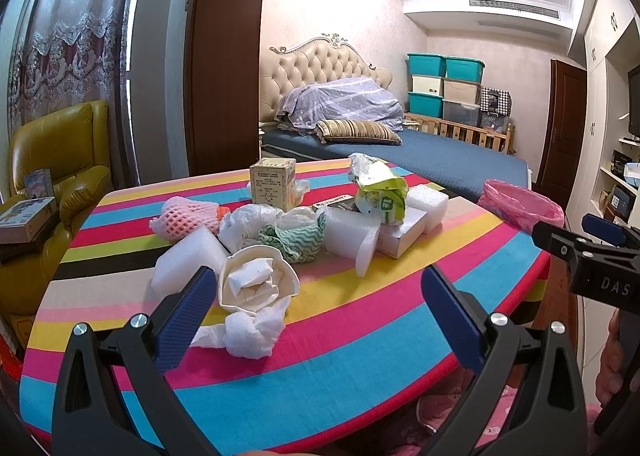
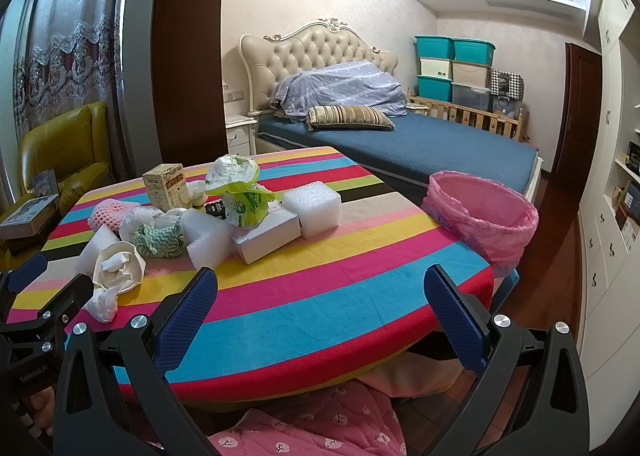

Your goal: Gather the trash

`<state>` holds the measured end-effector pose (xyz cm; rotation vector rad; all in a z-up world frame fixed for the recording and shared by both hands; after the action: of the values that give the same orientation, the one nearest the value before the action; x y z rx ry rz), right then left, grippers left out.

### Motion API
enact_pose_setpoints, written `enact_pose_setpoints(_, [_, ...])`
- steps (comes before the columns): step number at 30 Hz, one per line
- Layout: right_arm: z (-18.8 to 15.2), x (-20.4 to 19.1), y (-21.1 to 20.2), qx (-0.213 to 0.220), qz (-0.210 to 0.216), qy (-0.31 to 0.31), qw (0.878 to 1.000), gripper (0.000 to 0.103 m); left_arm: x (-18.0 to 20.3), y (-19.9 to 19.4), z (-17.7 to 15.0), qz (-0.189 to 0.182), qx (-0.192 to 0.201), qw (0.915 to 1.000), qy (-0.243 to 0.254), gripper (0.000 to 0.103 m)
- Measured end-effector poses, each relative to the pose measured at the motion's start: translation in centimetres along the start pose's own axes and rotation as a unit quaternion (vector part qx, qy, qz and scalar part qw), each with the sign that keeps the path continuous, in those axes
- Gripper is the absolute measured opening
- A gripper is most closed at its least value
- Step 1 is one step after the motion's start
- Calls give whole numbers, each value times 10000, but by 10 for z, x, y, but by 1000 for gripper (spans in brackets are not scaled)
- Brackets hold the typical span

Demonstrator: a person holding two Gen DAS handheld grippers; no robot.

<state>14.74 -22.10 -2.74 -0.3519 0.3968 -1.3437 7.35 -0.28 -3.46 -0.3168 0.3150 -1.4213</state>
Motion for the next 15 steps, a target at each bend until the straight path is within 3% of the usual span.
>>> enact_pose_setpoints(15, [12, 6, 11, 36, -46, 44, 10000, 97, -2, 8, 0, 94, -43, 9999, -13, 99])
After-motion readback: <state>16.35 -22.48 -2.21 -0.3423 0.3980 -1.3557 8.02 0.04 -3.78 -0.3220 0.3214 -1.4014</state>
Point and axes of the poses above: each gripper's, at about its wrist camera, not at the fingertips, and y roughly the way its jaws point, x to its right, z to its top, the point moved 8 cm from there along y, roughly the way its jaws point, and after that the axes turned 7 degrees about z, right-handed, at the moved point
